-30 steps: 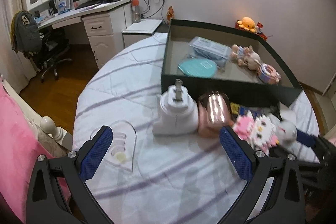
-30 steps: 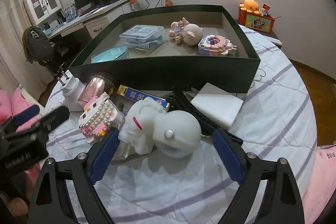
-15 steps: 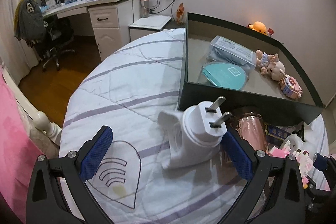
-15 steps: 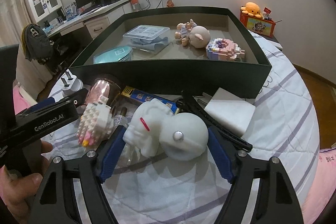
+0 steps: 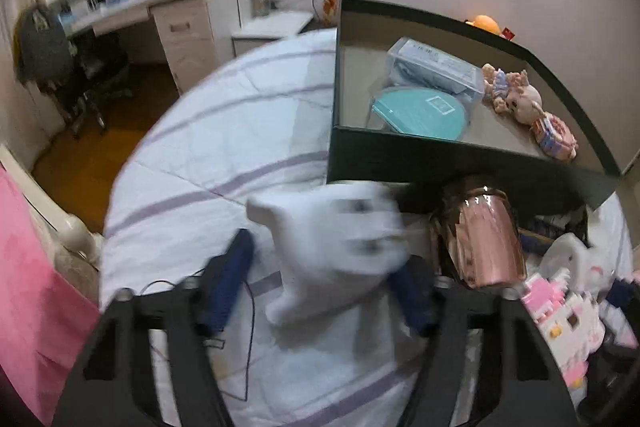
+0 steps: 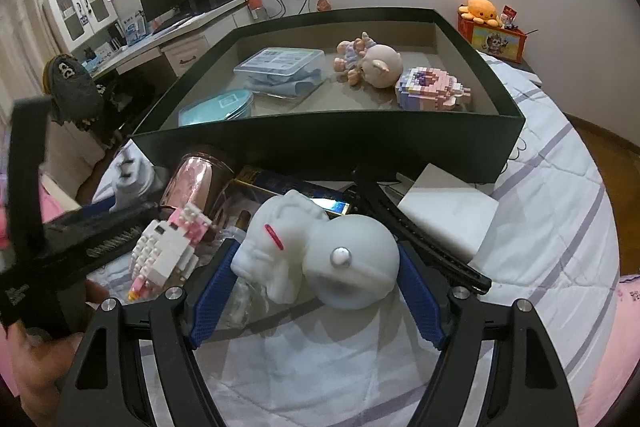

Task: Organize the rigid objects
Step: 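Grasp the white plug adapter with the left gripper while the right grasps the white figure, then carry the plug and white figure toward the green tray, then lower the plug and white figure into the tray and open both grippers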

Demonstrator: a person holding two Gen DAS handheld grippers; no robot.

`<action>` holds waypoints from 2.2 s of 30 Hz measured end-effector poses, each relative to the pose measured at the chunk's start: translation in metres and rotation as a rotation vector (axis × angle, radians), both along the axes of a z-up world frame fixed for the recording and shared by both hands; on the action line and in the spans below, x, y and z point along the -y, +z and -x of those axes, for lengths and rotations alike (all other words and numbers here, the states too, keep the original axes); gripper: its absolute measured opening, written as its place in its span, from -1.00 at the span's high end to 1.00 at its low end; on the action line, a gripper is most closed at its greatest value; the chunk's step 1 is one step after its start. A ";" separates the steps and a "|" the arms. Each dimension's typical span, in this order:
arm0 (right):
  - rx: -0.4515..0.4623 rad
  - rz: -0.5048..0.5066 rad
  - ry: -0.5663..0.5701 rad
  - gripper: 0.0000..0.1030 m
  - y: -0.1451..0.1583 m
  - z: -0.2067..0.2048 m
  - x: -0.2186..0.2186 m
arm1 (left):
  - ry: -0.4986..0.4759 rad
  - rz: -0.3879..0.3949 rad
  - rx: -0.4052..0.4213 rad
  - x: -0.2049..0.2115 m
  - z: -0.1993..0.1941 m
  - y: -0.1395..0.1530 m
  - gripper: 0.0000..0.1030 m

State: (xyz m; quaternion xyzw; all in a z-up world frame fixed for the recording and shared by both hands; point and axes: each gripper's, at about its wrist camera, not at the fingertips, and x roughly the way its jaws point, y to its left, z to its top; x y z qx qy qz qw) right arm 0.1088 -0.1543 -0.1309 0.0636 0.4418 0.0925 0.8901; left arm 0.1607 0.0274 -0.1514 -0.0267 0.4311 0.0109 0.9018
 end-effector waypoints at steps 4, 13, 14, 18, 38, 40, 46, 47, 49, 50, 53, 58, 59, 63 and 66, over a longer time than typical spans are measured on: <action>-0.009 -0.034 -0.004 -0.50 -0.002 0.004 0.008 | 0.009 0.053 0.002 -0.009 0.005 0.000 0.00; 0.010 -0.046 -0.001 -0.50 0.009 0.011 0.013 | 0.032 0.107 0.003 -0.020 0.020 0.008 0.01; 0.014 -0.044 -0.001 -0.50 0.011 0.012 0.014 | 0.033 0.112 0.004 -0.021 0.022 0.011 0.01; 0.032 -0.045 -0.005 -0.50 0.020 0.017 0.017 | 0.028 0.113 0.020 -0.022 0.032 0.022 0.01; 0.245 -0.010 0.014 -0.50 0.115 -0.020 0.032 | -0.117 0.099 0.201 0.021 -0.002 0.127 0.01; 0.260 -0.005 0.013 -0.50 0.123 -0.035 0.035 | -0.128 0.099 0.207 0.026 -0.015 0.132 0.01; 0.233 0.011 0.015 -0.51 0.117 -0.079 0.038 | -0.164 0.119 0.154 0.045 -0.059 0.123 0.00; 0.221 0.012 0.014 -0.51 0.112 -0.085 0.039 | -0.172 0.119 0.138 0.050 -0.066 0.117 0.00; 0.189 0.015 0.011 -0.51 0.099 -0.095 0.040 | -0.183 0.118 0.111 0.057 -0.076 0.106 0.00; 0.174 0.015 0.009 -0.51 0.093 -0.099 0.041 | -0.189 0.118 0.093 0.061 -0.082 0.099 0.00; 0.130 0.023 0.004 -0.51 0.073 -0.109 0.045 | -0.203 0.124 0.048 0.070 -0.094 0.082 0.00; 0.079 0.046 -0.003 -0.51 0.052 -0.119 0.050 | -0.233 0.144 -0.003 0.080 -0.102 0.062 0.00; 0.074 0.048 -0.002 -0.51 0.051 -0.120 0.050 | -0.238 0.144 -0.015 0.082 -0.104 0.059 -0.01; 0.055 0.058 0.002 -0.54 0.045 -0.120 0.051 | -0.240 0.129 -0.020 0.084 -0.102 0.057 -0.09; 0.048 0.051 0.004 -0.61 0.045 -0.117 0.055 | -0.221 0.094 0.000 0.083 -0.096 0.060 -0.42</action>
